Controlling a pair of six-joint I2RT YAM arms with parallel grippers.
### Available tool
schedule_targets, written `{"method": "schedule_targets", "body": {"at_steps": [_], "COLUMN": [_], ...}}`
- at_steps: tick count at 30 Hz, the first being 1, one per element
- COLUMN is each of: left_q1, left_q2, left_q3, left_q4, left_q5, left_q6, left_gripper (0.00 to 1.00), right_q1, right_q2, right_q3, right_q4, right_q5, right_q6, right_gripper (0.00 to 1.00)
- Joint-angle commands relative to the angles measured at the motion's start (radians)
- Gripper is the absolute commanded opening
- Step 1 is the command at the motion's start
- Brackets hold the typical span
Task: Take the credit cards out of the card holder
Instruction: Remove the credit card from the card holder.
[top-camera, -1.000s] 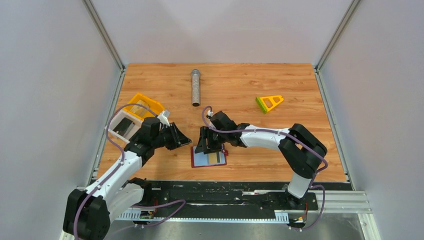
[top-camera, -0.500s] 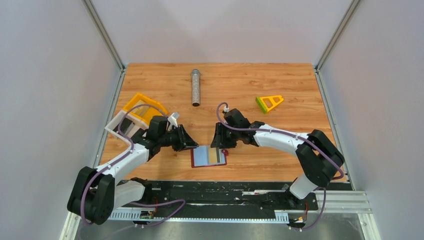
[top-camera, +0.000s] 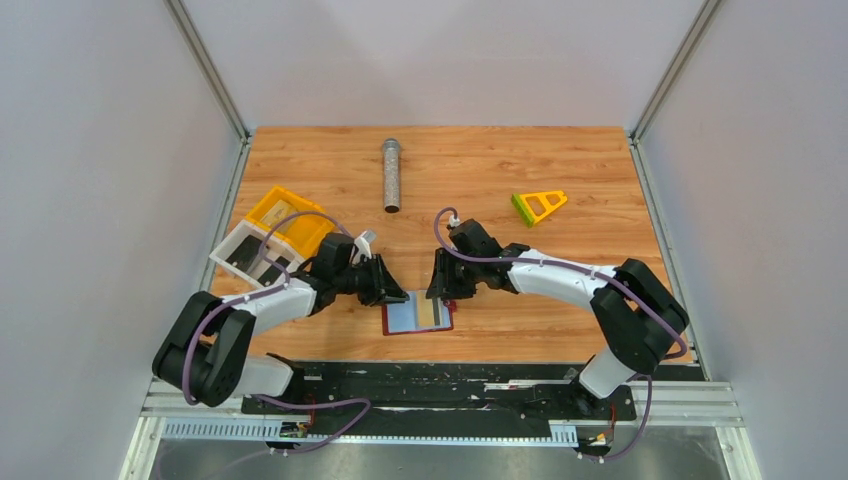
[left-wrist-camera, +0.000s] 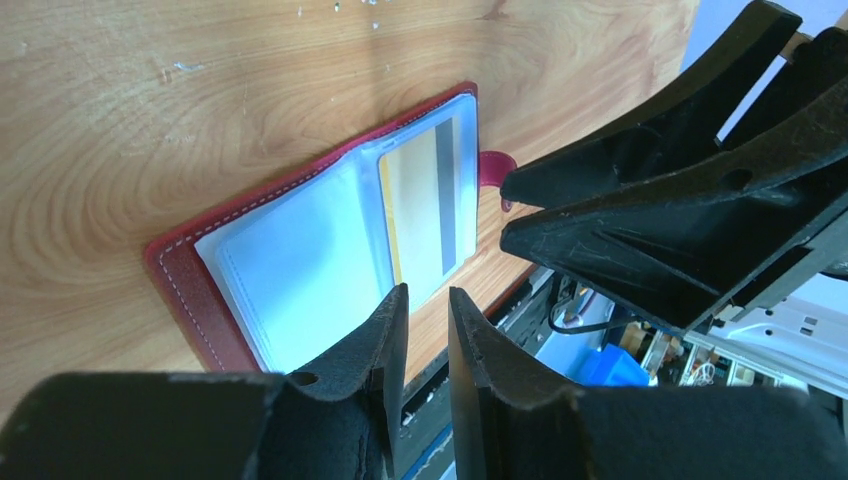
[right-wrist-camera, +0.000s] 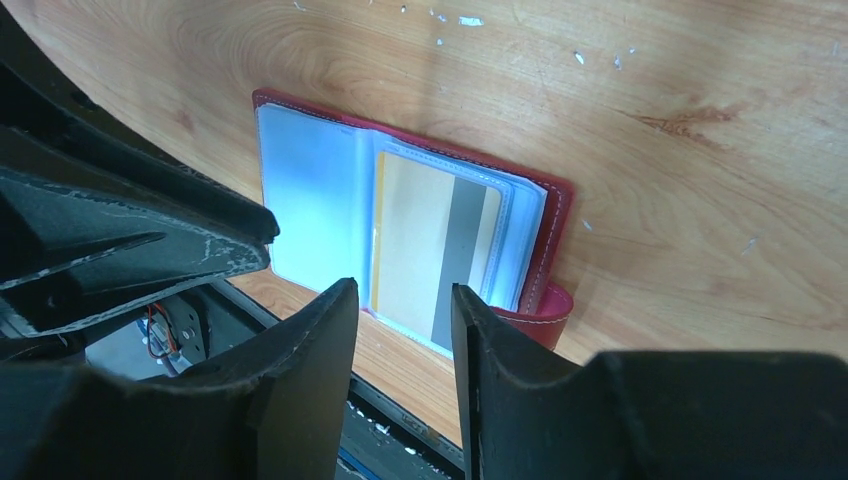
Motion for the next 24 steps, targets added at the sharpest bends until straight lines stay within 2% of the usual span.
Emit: {"method": "schedule_targets", "body": {"at_steps": [1,15,24], "left_q1": [-0.013,-0.034,-0.046], "left_q2": [0.045,0.228,0.276], "left_q3": [0.020,0.003,-0.030], "left_q4": [0.099,0.239,0.340], "left_q5": [0.001,-0.001,0.011], "left_q6": [-0.013,-0.019,-0.051], "left_gripper": [0.29,0.29,0.30], "right_q1": [-0.004,-0.004,-0.004], "right_q2": [0.015,0.058,0.065], "right_q3": [-0.005,-0.030,-0.063], "right_q4": [0.034,0.059,0.079], "right_q5": [-0.001,-0.006,-0.012], "right_q6": [-0.012,0.003,0.015], "right_gripper": [0.40,0.38,0.30]}}
